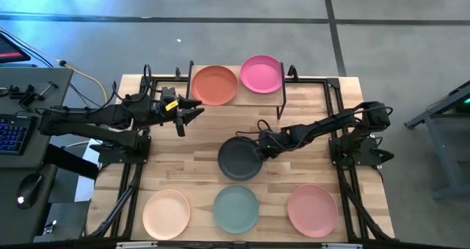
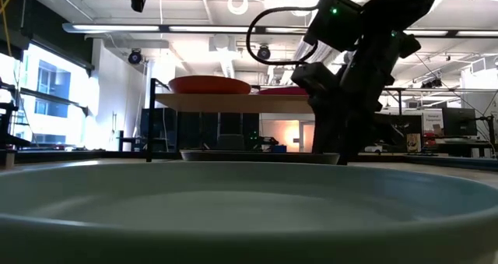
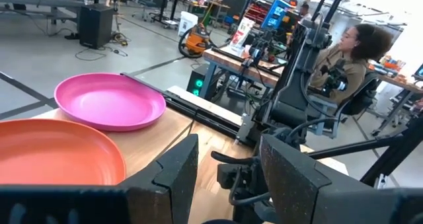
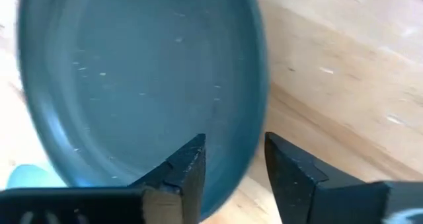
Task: Place and stack plates onto a shelf
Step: Stack the black plate on top of the pink plate on the shelf
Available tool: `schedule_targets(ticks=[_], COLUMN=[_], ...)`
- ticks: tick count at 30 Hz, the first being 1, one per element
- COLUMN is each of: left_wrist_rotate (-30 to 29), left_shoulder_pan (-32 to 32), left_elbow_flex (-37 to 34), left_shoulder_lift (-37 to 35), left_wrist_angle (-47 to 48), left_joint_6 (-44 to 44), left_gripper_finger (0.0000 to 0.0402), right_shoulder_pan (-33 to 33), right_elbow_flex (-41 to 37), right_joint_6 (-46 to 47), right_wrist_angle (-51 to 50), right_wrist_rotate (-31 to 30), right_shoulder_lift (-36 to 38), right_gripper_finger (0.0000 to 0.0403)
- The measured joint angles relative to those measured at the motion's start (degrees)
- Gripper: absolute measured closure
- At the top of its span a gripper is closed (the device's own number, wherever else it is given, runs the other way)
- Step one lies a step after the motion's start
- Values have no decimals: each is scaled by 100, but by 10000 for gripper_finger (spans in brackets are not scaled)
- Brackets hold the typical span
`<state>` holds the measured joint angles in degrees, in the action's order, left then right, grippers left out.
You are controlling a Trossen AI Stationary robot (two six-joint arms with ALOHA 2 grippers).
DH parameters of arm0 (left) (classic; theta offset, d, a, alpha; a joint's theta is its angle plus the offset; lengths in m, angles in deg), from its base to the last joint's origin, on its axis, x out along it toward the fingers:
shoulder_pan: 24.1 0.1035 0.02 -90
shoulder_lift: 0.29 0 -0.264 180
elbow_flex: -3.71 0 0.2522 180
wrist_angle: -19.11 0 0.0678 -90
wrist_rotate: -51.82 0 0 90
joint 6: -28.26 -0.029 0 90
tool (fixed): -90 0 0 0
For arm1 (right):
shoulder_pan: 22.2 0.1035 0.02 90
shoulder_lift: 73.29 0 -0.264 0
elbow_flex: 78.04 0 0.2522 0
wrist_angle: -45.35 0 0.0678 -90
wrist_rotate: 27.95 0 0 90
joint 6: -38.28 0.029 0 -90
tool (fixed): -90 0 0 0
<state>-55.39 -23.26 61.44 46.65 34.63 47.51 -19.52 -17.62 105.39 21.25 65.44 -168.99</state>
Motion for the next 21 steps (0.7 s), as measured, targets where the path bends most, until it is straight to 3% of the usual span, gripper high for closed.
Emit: schedule_targets(ticks=[8, 16, 21], left_wrist_rotate=[2, 15, 15], left_shoulder_pan=[0, 0, 0], left_elbow_flex=[0, 0, 0], left_shoulder_lift=[0, 0, 0], left_wrist_angle=[0, -1, 1], left_joint_6=[4, 8, 6], left_gripper_finger=[248, 248, 248], right_shoulder_pan=[-2, -22, -253], right_elbow_flex=[0, 0, 0], right_joint_6=[-31, -113, -356], right_wrist_angle=[-198, -211, -384], right_wrist_rotate=[-88, 216, 326], right_shoulder_lift=[0, 124, 698], right_gripper_finger=[393, 400, 402])
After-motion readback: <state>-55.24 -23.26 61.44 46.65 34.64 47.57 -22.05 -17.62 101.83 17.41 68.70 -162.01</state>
